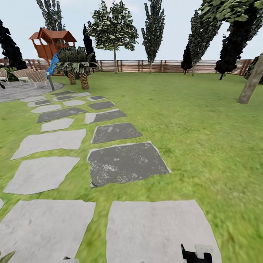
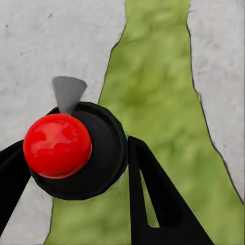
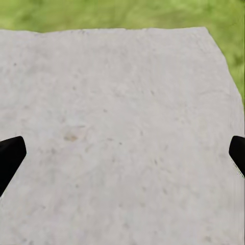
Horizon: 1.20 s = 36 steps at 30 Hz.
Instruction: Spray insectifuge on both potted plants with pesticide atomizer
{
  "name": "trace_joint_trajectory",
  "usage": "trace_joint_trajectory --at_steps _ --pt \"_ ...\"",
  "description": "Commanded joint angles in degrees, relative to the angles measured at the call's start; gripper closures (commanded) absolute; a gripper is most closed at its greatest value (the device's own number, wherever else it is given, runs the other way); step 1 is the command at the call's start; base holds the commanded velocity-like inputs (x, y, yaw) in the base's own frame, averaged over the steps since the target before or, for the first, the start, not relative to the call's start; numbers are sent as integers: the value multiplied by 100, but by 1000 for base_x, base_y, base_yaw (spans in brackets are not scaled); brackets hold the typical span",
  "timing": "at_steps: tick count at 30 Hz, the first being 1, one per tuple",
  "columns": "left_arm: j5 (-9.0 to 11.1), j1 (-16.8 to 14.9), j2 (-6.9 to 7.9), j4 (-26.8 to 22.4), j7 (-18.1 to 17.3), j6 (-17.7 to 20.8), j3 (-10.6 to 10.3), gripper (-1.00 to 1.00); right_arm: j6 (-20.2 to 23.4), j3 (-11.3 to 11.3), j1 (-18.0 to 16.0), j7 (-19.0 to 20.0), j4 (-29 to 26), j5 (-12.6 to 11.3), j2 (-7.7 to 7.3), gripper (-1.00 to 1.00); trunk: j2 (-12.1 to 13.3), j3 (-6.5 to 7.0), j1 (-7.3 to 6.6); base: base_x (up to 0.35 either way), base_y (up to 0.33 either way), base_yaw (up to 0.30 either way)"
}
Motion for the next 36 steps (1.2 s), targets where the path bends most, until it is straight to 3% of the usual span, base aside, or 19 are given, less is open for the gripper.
trace_joint_trajectory --at_steps 1,18,31,36 --pt "3 0 1 1 -48 -8 49 100 -20 -49 -2 -3 6 56 2 -100 -2 -5 2 340 0 0" --pt "7 -2 -15 1 -48 -8 49 100 -20 -49 -2 -3 6 52 4 -100 -2 -5 2 340 -1 111" --pt "4 -3 -6 1 -48 -10 54 100 -20 -49 -1 15 6 76 -13 -100 -2 -5 2 340 -4 9" --pt "113 -2 3 1 -46 -26 53 100 -20 -49 -2 3 6 74 -8 -100 -2 -5 2 340 0 0"
